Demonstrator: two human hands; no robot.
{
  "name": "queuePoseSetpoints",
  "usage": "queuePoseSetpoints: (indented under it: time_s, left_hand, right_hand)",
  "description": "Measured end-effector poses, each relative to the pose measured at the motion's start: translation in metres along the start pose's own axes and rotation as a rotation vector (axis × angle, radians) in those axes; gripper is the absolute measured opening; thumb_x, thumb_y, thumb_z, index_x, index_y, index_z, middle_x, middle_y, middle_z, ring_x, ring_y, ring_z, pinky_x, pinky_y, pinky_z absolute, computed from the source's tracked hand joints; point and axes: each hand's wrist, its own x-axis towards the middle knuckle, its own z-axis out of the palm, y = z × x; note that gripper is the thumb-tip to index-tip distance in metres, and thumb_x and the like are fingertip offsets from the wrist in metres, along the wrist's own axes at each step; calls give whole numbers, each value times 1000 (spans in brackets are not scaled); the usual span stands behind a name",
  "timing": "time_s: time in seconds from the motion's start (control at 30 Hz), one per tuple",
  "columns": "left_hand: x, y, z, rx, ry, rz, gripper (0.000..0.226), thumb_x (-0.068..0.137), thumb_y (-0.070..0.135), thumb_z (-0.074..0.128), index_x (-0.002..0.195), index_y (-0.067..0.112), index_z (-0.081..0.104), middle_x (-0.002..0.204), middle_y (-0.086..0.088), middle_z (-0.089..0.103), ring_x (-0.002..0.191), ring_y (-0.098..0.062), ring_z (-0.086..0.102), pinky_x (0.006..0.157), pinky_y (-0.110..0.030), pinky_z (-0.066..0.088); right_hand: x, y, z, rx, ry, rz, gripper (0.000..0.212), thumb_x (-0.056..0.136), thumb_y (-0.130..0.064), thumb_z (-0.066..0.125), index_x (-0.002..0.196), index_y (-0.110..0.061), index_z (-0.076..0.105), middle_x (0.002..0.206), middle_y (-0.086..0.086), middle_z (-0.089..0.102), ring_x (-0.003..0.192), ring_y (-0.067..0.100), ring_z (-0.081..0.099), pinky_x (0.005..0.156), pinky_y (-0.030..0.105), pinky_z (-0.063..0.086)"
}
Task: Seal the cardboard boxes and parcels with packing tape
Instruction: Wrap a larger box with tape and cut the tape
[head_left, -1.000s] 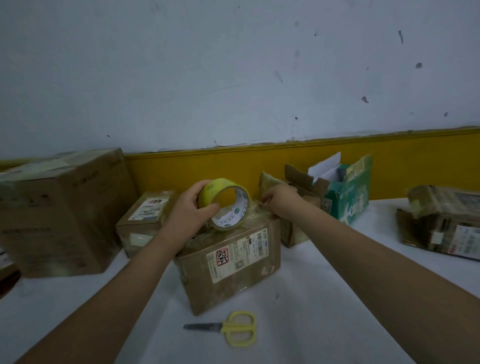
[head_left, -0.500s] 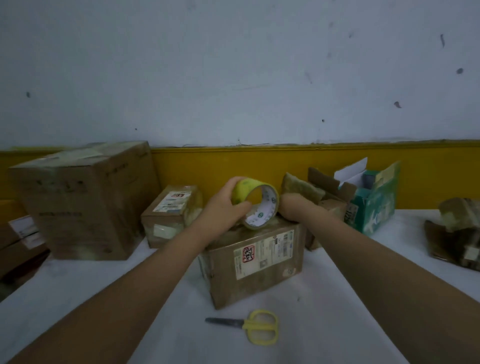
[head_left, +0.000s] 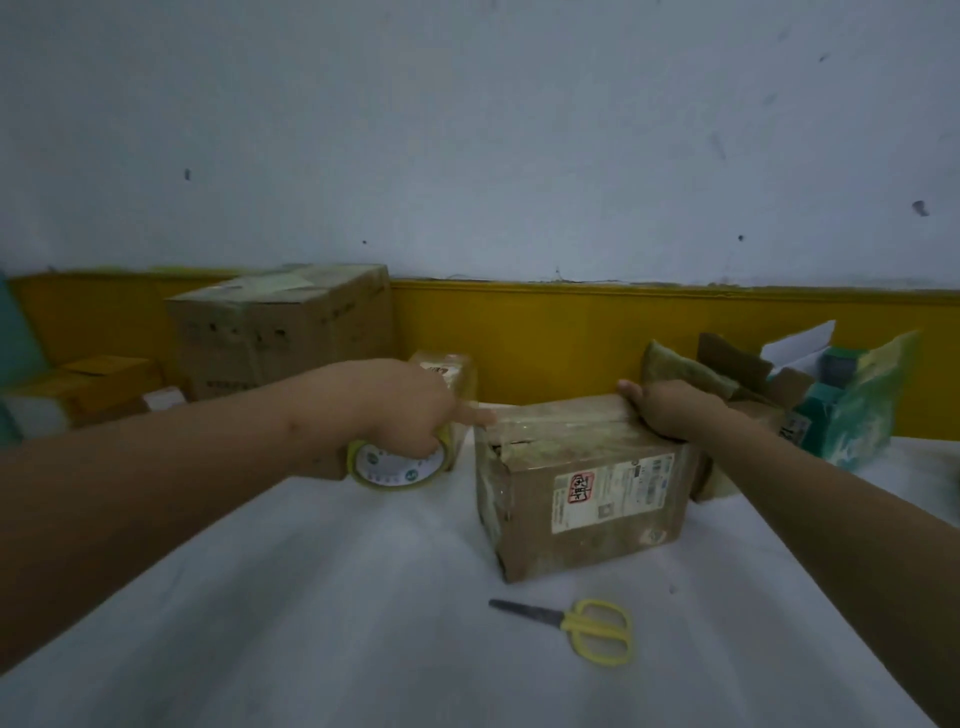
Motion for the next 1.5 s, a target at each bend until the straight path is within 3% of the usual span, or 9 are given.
queuePoseSetpoints:
  time_s: [0.2, 0.4, 0.57, 0.7, 0.93, 1.07, 1.2, 1.3, 1.5]
  left_hand:
    - [-1, 6, 31, -107, 67, -45, 76, 100, 25, 45, 154, 45, -4, 64, 1, 40, 57, -13, 43, 52, -29, 37]
    - [9, 19, 74, -366, 107, -93, 89, 101, 28, 46, 150, 37, -28, 67, -7, 54, 57, -19, 49, 55, -34, 41]
    - [16, 36, 84, -566, 135, -87, 91, 102, 29, 45, 146, 31, -35, 69, -3, 50, 59, -15, 48, 59, -31, 42]
    - [20, 39, 93, -578, 167, -124, 90, 100, 29, 48, 153, 17, -23, 111, -21, 63, 92, -32, 60, 85, -40, 52]
    - [12, 48, 96, -1221, 282, -113, 100, 92, 29, 68, 156, 29, -10, 112, 0, 62, 92, -14, 63, 71, -24, 53]
    - [4, 71, 99, -1644, 298, -150, 81, 92, 38, 67, 154, 28, 15, 94, 1, 71, 74, -17, 70, 64, -25, 56]
    - [15, 89, 102, -1729, 270, -193, 78, 86, 66, 59, 148, 32, 25, 124, -10, 65, 100, -21, 68, 83, -30, 57]
    - [29, 107, 101, -1849, 353, -322, 62, 91, 47, 66, 138, 26, 32, 122, -13, 63, 101, -26, 67, 82, -37, 57]
    - [49, 144, 94, -2324, 449, -364, 56, 88, 27, 74, 127, 9, 38, 101, -30, 65, 64, -36, 71, 52, -38, 56]
  right_hand:
    - [7, -1, 3, -81, -20, -27, 50, 108, -37, 14, 157, -29, 7, 126, 21, 55, 109, 32, 59, 95, 46, 50]
    - [1, -21, -1, -316, 78, -150, 43, 107, -35, 25, 134, -12, 51, 129, 18, 56, 115, 34, 55, 99, 48, 47]
    - [-52, -101, 29, -255, -146, -310, 88, 87, -79, 3, 157, -25, -4, 163, 4, -15, 151, 30, -13, 116, 58, -7]
    - [-62, -127, 36, -269, -246, -479, 90, 83, -83, 4, 156, -31, -11, 163, -2, -19, 150, 23, -17, 116, 60, -10]
    - [-59, -120, 10, -412, -368, -594, 83, 96, -68, 26, 155, -26, -15, 162, -4, -23, 150, 19, -17, 120, 54, -3]
    - [-87, -116, -10, -586, -166, -688, 74, 102, -50, 38, 158, -19, 3, 165, 2, -7, 152, 27, 3, 121, 46, 15]
    - [-149, -57, 10, -287, 555, -859, 27, 92, -31, 61, 115, -18, 58, 116, 4, 54, 101, 23, 53, 77, 35, 43]
    - [-186, 5, 51, -21, 323, -716, 14, 92, -36, 61, 99, -24, 64, 94, -8, 54, 75, 3, 47, 66, 26, 39]
    - [-188, 42, 110, 124, 38, -704, 22, 95, -29, 61, 110, -17, 72, 107, -5, 61, 88, -5, 49, 82, 9, 37]
